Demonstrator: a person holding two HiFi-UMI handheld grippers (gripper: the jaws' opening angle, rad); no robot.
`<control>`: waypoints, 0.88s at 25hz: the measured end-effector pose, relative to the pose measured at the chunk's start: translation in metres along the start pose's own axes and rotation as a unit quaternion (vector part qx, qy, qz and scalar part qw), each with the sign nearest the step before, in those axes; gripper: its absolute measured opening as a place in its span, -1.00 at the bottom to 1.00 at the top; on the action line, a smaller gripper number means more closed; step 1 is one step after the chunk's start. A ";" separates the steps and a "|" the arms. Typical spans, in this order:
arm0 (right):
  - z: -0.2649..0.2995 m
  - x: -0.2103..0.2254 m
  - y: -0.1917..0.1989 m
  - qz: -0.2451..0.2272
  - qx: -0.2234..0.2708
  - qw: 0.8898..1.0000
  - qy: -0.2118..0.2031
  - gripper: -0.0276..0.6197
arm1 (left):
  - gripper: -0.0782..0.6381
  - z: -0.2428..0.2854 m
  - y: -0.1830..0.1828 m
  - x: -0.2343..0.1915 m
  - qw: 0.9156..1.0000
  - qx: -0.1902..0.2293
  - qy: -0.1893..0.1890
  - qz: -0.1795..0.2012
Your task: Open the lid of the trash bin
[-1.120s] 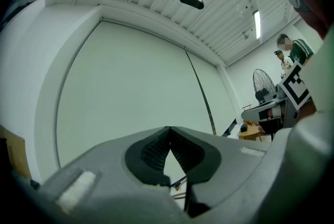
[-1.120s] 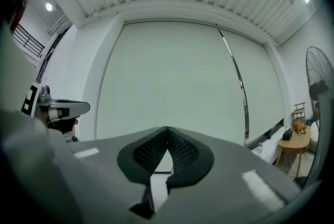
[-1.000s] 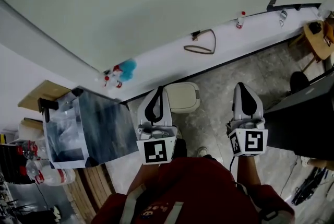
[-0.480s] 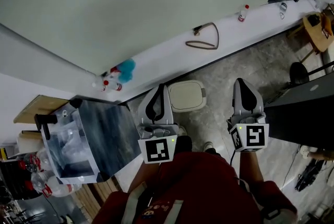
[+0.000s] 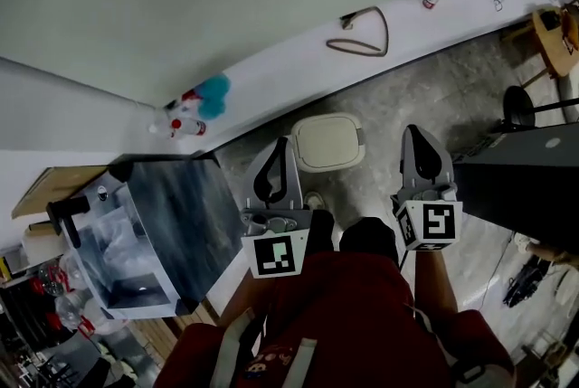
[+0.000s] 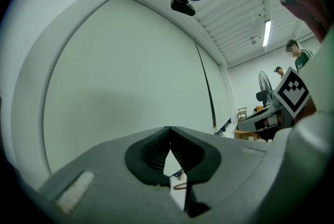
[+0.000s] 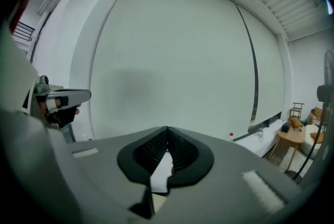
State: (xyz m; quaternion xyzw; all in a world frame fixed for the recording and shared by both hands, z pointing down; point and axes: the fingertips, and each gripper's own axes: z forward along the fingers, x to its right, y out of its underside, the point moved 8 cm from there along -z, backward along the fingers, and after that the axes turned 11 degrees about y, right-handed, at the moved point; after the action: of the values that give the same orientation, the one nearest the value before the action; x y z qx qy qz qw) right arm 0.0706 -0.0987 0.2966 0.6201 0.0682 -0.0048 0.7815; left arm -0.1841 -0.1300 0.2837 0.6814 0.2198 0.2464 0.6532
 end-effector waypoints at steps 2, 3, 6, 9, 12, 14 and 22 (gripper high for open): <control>0.006 -0.004 0.013 -0.014 -0.022 1.000 -0.010 -0.91 | -0.77 -0.002 0.012 0.000 1.000 0.001 -0.003 0.002; 0.010 -0.007 0.017 -0.020 -0.027 0.999 -0.017 -0.91 | -0.77 -0.003 0.019 0.000 1.000 -0.001 -0.006 0.001; 0.024 -0.010 0.036 -0.025 -0.047 0.998 -0.027 -0.91 | -0.77 -0.003 0.036 0.000 1.000 -0.006 -0.014 -0.003; 0.036 0.000 0.067 -0.023 -0.075 0.996 -0.039 -0.91 | -0.76 0.002 0.054 0.008 1.000 -0.015 -0.026 -0.002; 0.047 0.012 0.105 -0.014 -0.116 0.991 -0.068 -0.91 | -0.77 0.001 0.073 0.023 0.998 -0.034 -0.051 -0.003; 0.054 0.019 0.128 -0.011 -0.140 0.986 -0.086 -0.91 | -0.76 0.004 0.085 0.034 0.996 -0.043 -0.072 -0.013; 0.082 0.032 0.213 -0.049 -0.193 0.969 -0.149 -0.91 | -0.77 0.018 0.132 0.075 0.987 -0.083 -0.133 -0.021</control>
State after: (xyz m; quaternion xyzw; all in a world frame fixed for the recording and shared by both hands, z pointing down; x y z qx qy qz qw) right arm 0.1306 -0.1271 0.5176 0.4457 -0.0189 -0.1221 0.8866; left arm -0.1176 -0.1041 0.4190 0.6467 0.1239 0.1571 0.7360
